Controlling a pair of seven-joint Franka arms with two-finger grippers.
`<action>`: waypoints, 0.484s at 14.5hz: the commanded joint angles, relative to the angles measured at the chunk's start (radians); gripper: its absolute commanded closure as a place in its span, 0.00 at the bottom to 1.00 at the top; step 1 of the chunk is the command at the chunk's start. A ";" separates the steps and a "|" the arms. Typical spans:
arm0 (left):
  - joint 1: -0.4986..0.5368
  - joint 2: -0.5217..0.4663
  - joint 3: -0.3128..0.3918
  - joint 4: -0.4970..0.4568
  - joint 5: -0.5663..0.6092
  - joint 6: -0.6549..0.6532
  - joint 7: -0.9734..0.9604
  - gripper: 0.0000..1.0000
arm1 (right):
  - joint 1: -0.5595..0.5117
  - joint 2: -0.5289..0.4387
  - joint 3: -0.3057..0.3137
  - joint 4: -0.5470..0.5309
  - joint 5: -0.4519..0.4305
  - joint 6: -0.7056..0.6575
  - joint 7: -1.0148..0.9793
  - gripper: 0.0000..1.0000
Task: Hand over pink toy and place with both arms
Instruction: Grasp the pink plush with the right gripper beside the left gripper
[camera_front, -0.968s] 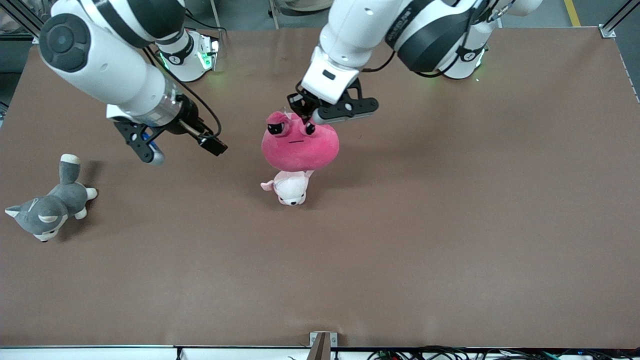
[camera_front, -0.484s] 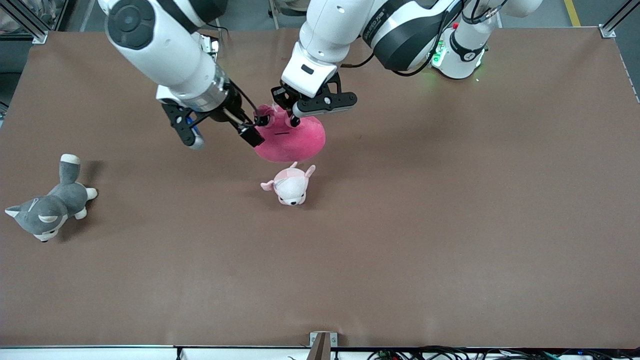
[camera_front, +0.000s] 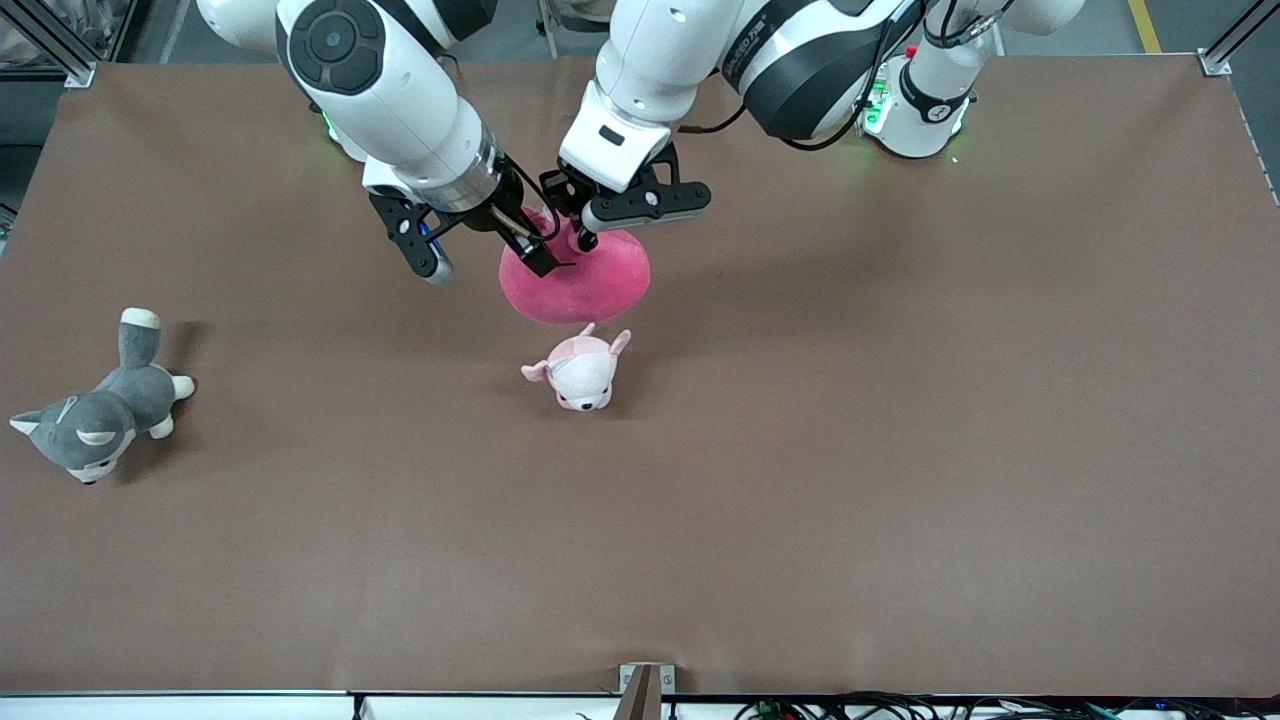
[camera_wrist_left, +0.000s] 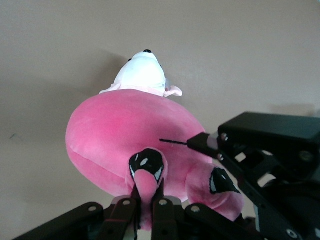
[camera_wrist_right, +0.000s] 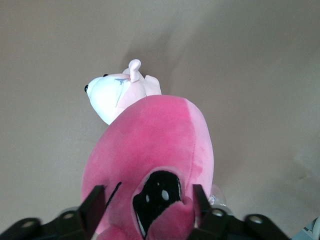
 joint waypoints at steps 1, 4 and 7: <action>-0.011 0.008 0.008 0.030 -0.004 -0.002 -0.014 0.95 | 0.010 -0.024 -0.011 -0.025 0.018 0.009 0.018 0.83; -0.010 0.008 0.008 0.028 -0.001 -0.002 -0.014 0.95 | 0.004 -0.026 -0.011 -0.025 0.019 0.009 0.018 1.00; -0.011 0.009 0.008 0.027 0.001 -0.004 -0.012 0.95 | -0.007 -0.029 -0.018 -0.023 0.019 0.003 0.005 1.00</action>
